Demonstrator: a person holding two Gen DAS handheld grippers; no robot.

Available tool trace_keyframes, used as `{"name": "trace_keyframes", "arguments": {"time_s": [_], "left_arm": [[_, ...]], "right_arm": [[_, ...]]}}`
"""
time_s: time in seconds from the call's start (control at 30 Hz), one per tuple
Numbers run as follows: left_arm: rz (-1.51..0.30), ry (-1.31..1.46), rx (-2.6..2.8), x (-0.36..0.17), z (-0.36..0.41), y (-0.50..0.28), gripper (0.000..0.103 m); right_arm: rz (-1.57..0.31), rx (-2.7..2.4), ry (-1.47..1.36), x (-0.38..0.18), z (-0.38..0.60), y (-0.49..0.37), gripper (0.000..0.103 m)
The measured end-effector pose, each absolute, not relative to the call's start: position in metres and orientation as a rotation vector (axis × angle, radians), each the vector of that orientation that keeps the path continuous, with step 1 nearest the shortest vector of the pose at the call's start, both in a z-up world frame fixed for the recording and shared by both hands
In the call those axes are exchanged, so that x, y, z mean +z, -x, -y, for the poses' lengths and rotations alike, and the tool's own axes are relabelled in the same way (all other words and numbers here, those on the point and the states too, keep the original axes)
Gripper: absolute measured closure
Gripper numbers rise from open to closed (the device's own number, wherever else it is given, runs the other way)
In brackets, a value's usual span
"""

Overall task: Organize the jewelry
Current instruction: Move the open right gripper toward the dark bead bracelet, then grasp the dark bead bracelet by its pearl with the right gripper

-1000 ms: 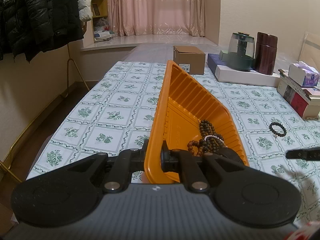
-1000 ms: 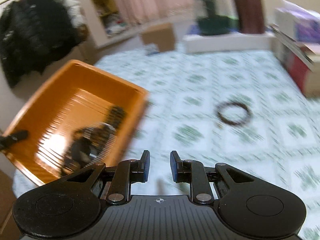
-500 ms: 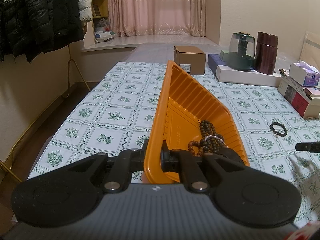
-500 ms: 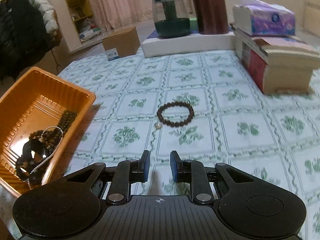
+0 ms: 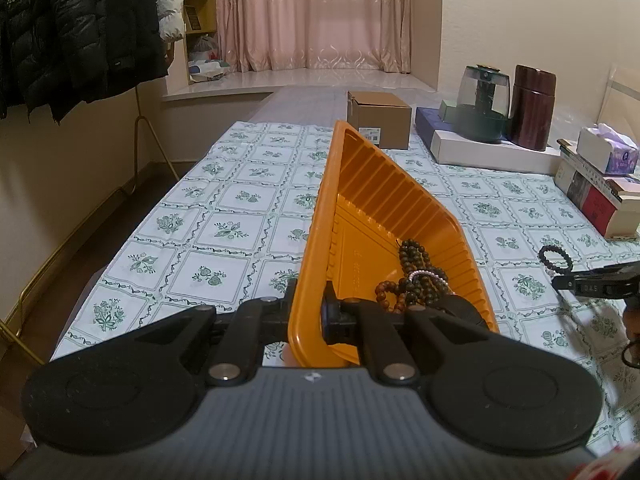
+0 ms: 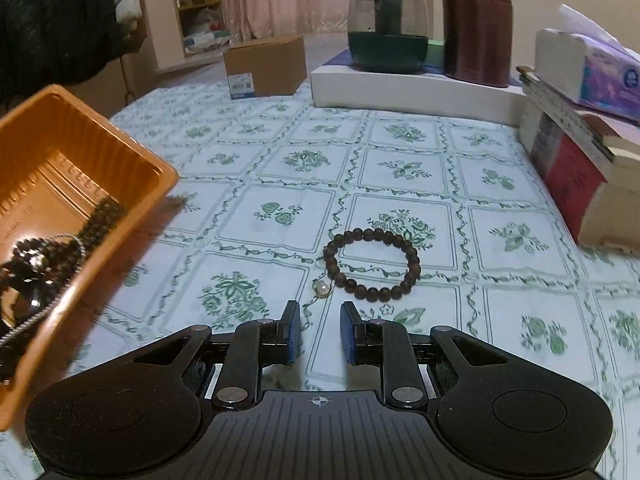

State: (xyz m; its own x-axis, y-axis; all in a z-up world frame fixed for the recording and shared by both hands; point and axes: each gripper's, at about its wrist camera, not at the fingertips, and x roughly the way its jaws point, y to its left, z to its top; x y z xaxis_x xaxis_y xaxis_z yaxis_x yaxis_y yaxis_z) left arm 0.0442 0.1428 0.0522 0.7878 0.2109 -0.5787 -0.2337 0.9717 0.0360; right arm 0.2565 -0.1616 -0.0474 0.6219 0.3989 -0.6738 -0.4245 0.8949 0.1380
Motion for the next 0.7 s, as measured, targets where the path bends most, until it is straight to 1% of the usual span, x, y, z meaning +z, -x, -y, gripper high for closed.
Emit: {"name": "trace_keyframes", "arguments": {"time_s": [0.4,0.43,0.47,0.7], "left_arm": [[-0.618,0.044,0.242,0.052,-0.143,-0.045,0.095],[-0.618,0.045,0.241,0.052,-0.143,-0.045,0.095],[-0.618,0.045,0.241,0.052,-0.143,-0.045,0.095],[-0.617,0.044,0.240,0.052,-0.143,-0.045,0.095]], "right_arm": [[-0.695,0.523,0.180,-0.053,0.148,-0.263,0.082],[-0.694,0.526,0.185,-0.053,0.146,-0.262,0.089],[-0.693,0.522,0.191,-0.052,0.145,-0.260,0.094],[-0.665,0.548,0.183,-0.034,0.138,-0.239,0.094]]}}
